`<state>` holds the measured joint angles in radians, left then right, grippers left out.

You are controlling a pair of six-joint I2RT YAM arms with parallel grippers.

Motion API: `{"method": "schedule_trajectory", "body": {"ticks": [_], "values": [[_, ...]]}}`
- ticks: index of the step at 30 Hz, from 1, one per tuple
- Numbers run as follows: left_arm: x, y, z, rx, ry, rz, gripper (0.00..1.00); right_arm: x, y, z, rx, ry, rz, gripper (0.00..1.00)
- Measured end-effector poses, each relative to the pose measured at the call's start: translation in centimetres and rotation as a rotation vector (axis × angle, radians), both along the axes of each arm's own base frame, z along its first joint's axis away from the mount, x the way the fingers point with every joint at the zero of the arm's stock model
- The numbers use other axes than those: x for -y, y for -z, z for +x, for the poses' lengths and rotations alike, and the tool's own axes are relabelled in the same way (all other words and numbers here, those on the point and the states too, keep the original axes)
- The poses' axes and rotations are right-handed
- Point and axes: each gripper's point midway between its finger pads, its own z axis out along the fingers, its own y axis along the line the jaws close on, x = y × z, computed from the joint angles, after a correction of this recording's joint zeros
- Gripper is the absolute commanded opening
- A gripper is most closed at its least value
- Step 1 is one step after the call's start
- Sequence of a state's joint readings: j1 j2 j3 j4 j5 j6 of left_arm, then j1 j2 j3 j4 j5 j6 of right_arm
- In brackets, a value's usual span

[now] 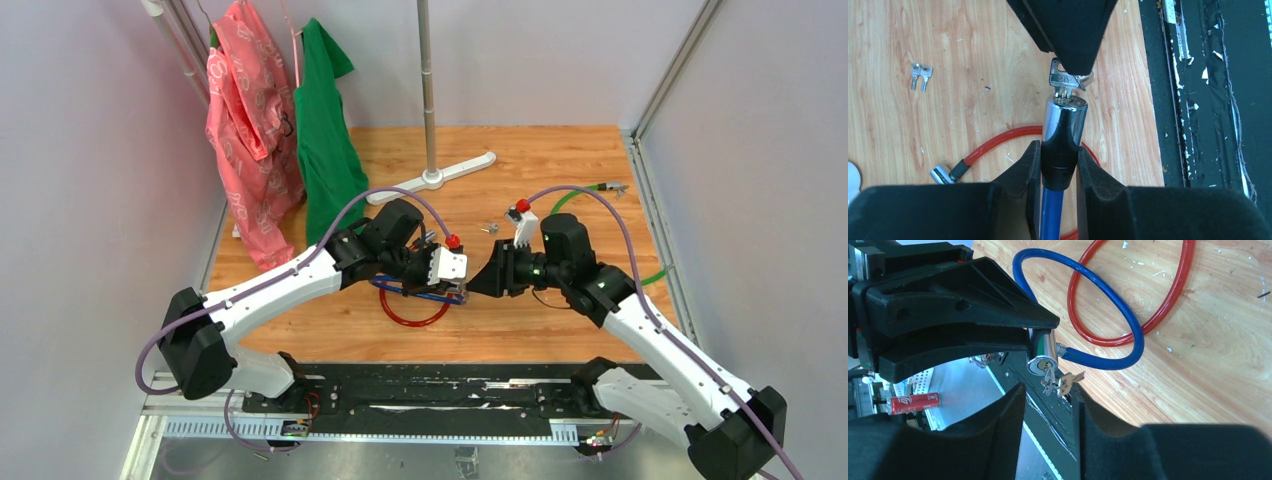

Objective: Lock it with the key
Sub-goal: Lock the lock.

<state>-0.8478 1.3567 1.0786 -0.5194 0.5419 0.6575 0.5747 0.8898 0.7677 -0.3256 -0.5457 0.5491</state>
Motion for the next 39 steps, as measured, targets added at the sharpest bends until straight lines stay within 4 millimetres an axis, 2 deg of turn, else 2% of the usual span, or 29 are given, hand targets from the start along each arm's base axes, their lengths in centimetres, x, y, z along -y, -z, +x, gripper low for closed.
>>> {"method": "schedule_trajectory", "body": {"ticks": [2,10,15,19,27,39], "values": [[0.0,0.0,0.0,-0.001,0.000,0.000,0.00,-0.2,0.0,0.0,-0.005,-0.009,0.005,0.32],[0.0,0.0,0.0,-0.003,-0.002,0.000,0.00,-0.9,0.9,-0.1,-0.031,-0.057,0.000,0.25],[0.0,0.0,0.0,-0.004,-0.002,0.001,0.00,-1.1,1.1,-0.4,-0.038,-0.094,0.002,0.00],[-0.1,0.1,-0.2,-0.008,0.001,0.003,0.00,-1.1,1.1,-0.5,0.000,-0.125,-0.004,0.00],[0.1,-0.1,0.0,0.000,0.001,-0.005,0.00,-0.6,1.2,0.3,0.286,-0.271,-0.085,0.00],[0.1,-0.1,0.2,0.008,-0.003,-0.004,0.00,-1.1,0.9,1.1,0.935,-0.606,-0.267,0.00]]}}
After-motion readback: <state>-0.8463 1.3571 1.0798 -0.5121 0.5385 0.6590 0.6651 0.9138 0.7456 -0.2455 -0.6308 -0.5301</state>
